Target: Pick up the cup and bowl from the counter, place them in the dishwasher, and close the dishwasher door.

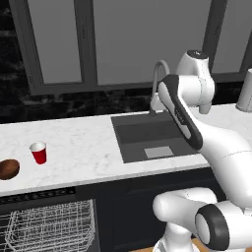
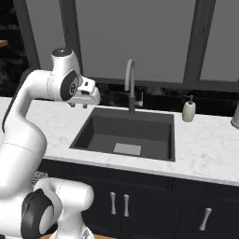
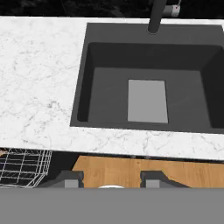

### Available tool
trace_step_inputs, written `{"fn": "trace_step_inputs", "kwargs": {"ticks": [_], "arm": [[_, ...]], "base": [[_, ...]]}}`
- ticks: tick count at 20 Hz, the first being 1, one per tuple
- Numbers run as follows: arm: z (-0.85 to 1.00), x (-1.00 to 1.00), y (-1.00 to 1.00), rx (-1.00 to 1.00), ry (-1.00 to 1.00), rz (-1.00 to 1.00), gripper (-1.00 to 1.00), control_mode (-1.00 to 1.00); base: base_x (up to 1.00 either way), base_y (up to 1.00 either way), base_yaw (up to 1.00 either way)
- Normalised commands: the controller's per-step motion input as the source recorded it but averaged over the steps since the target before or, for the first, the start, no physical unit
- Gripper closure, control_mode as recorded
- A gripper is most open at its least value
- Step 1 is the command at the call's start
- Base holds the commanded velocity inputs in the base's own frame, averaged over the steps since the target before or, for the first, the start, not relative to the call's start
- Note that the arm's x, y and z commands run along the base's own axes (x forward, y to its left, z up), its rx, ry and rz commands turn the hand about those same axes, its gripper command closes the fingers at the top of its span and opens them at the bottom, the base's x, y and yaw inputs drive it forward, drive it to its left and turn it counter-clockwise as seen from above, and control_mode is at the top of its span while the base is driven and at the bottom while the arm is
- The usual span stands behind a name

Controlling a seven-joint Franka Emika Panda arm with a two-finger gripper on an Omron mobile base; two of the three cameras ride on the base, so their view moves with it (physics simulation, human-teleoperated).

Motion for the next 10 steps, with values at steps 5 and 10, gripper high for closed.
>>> {"fn": "trace_step_inputs", "kwargs": {"ticks": [5, 10], "arm": [[0.00, 0.00, 0.00, 0.00, 0.00, 0.00, -1.00, 1.00], [0.00, 0.00, 0.00, 0.00, 0.00, 0.00, -1.00, 1.00]], "base": [[-0.06, 0.00, 0.00], [-0.16, -0.01, 0.28]]}}
